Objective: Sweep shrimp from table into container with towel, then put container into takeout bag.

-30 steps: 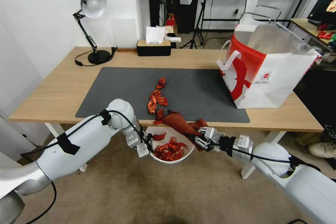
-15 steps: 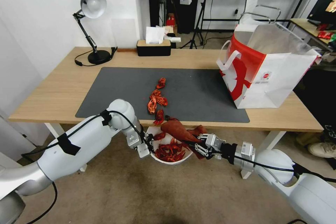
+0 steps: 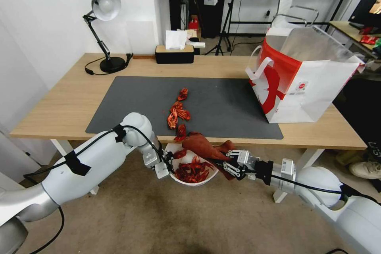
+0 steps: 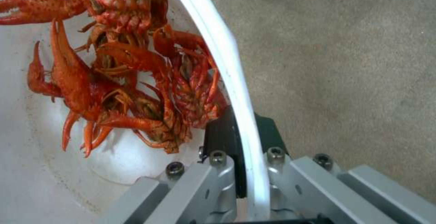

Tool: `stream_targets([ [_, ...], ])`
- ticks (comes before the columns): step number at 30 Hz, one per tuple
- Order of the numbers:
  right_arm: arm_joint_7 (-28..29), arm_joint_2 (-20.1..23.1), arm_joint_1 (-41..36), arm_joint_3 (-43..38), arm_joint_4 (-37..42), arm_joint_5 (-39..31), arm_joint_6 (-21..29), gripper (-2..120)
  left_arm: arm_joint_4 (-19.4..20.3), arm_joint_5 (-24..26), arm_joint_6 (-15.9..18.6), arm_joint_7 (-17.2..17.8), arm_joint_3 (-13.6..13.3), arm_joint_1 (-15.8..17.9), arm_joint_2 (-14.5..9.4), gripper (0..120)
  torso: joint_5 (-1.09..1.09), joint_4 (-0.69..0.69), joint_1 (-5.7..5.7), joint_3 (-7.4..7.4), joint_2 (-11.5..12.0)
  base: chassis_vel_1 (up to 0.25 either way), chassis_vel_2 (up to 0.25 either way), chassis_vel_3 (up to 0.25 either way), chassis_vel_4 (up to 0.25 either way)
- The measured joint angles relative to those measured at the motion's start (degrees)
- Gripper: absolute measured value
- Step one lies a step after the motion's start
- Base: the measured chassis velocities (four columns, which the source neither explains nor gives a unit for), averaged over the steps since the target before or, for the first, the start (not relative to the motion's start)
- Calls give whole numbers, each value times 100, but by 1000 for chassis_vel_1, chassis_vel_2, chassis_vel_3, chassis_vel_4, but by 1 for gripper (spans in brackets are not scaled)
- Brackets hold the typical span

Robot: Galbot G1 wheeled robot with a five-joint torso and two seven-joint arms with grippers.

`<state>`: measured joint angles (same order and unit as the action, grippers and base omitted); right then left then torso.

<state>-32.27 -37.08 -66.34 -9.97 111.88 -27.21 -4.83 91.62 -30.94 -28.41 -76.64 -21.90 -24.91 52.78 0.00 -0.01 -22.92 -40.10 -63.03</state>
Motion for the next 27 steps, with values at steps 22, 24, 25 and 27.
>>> stream_targets([
  [22, 2065, -2014, 5075, 3485, -4020, -452, 147, 9, -133, -31, -323, -144, 400, -226, -420, 0, 2, 2, -2, -2, 1, 0, 0, 0, 0],
  [24, 2037, -2166, 5207, 3552, -4236, -406, 137, 9, -149, -63, -361, -149, 435, -242, -453, 0, -3, 2, -2, -1, 1, 0, 0, 0, 0],
  [25, 2009, -2296, 5319, 3611, -4425, -340, 117, 9, -167, -87, -399, -156, 467, -266, -495, 0, -3, 3, -1, -1, 1, 0, 0, 0, 0],
  [27, 1965, -2418, 5435, 3674, -4624, -258, 108, 9, -193, -103, -436, -164, 502, -293, -548, 0, 0, 3, -2, -2, 1, 0, 0, 0, 0],
])
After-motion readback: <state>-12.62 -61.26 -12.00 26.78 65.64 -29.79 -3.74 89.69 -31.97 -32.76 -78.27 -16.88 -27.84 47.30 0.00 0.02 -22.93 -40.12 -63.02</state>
